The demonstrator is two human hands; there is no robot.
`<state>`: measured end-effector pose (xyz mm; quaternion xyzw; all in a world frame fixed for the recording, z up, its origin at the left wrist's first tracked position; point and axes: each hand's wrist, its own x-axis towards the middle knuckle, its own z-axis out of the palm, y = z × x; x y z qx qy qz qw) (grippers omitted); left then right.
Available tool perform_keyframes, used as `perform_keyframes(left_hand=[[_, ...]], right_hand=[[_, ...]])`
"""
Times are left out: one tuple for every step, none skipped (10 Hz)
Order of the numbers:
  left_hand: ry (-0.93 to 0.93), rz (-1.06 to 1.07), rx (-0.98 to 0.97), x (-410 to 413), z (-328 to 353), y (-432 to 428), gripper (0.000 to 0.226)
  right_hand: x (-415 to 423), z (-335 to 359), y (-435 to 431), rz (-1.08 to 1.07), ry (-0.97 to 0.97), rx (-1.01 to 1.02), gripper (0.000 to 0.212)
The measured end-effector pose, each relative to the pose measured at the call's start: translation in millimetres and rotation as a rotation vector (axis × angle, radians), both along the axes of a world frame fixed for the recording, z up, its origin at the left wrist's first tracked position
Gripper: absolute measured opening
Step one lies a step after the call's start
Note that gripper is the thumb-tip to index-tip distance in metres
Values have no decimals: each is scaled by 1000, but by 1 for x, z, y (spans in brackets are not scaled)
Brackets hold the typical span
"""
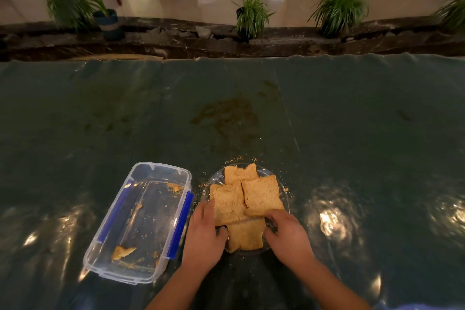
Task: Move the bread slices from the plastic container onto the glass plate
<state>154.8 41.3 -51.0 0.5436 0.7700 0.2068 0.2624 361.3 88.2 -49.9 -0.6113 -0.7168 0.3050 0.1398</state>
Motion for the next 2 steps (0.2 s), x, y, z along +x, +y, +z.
perform_keyframes(left_hand=[[20,-1,89,-4,11,9,66],[86,-10,139,-5,26,16,65]], right_hand=[[-4,10,14,-4,4,67,39],[-8,22,24,-6,30,97,40]])
